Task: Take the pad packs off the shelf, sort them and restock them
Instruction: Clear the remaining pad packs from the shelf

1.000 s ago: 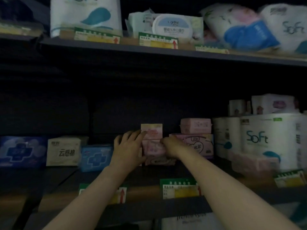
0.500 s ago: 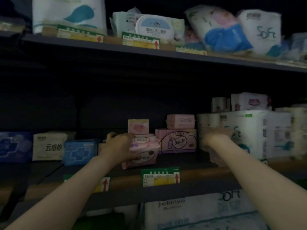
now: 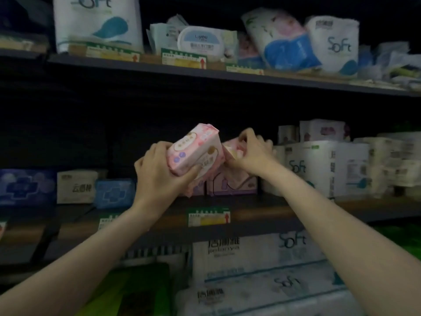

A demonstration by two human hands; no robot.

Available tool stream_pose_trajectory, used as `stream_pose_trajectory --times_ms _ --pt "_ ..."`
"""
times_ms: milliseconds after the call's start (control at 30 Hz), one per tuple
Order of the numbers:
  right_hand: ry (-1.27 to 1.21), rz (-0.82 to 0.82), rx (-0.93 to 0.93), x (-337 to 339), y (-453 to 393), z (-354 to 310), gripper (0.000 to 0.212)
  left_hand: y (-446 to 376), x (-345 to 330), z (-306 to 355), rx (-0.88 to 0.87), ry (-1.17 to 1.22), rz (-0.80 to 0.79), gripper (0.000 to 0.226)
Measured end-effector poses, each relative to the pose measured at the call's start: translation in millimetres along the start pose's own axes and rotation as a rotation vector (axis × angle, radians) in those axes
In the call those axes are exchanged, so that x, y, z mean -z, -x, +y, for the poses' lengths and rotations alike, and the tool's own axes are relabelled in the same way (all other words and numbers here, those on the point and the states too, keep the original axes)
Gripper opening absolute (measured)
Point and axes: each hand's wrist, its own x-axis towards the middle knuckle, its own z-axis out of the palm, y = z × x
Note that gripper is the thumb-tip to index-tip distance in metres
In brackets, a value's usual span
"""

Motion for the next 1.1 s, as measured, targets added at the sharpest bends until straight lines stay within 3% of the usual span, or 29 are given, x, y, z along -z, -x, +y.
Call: stream_pose_trajectory --times_ms 100,233,367,500,567,667,733,833,967,1100 --pt "-0.091 -0.157 0.055 26 21 -12 0.072 30 23 9 0.075 0.22 -0.061 0.056" --pt "0.071 -0.593 -0.037 41 83 3 0.086 92 46 11 0.04 0.301 -0.285 0.05" --pt "0.181 -1.129 -0.136 0 160 43 0.043 182 33 5 -0.129 0.14 -0.669 0.044" --pt "0.271 -1.473 -0.209 -106 259 120 0.028 296 5 -8 -0.106 0.05 -1.055 0.059" --pt "0.289 -1.442 -0.261 -155 320 154 0.03 345 -5 -15 -0.027 -0.088 -1.245 0.062" --pt "0.415 -1.036 -0.132 -202 396 185 0.064 398 -14 -20 0.045 -0.233 -1.422 0.072" --pt "0.555 -0.897 0.026 -218 432 196 0.081 421 -18 -24 0.108 -0.265 -1.494 0.074" --pt "0.478 -0.947 0.145 -237 459 205 0.082 445 -25 -29 0.195 -0.351 -1.528 0.056" --pt "0.076 -1.183 -0.153 -238 439 212 0.067 458 -39 -33 0.251 -0.352 -1.551 0.065" --pt "0.132 -1.348 -0.239 -241 420 214 0.081 462 -45 -37 0.387 -0.229 -1.511 0.08"
